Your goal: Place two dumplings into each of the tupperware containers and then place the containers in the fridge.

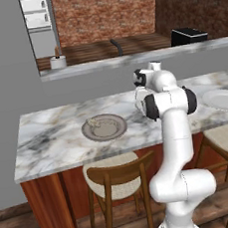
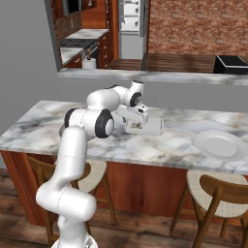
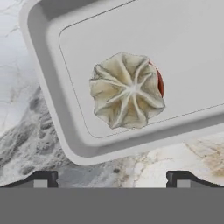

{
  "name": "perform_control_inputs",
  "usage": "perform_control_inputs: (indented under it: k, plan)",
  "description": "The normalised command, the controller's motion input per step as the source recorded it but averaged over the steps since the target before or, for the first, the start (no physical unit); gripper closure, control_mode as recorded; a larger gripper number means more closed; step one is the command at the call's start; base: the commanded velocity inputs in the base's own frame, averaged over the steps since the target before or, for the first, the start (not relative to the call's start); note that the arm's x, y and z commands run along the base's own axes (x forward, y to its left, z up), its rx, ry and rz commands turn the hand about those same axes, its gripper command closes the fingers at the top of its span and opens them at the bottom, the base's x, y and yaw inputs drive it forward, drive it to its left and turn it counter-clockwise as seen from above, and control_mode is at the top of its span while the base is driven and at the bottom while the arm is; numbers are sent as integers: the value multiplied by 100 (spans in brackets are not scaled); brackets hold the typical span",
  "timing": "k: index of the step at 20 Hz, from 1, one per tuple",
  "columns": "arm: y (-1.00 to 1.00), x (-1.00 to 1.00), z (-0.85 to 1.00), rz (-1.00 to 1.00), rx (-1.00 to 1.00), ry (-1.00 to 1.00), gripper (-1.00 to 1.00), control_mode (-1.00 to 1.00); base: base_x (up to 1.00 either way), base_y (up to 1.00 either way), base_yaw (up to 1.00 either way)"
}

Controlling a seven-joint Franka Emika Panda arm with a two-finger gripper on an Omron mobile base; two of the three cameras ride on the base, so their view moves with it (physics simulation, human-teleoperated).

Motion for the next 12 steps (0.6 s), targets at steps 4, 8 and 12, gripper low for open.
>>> perform_control_inputs:
  k: [4, 8, 12]
  plan:
    - [57, -100, 21, 0, -8, -9, -100, -100, 0, 0, 0]
    - [67, -63, 30, 0, -8, -14, -100, -100, 0, 0, 0]
    - [82, -36, 24, 1, -9, -4, -100, -100, 0, 0, 0]
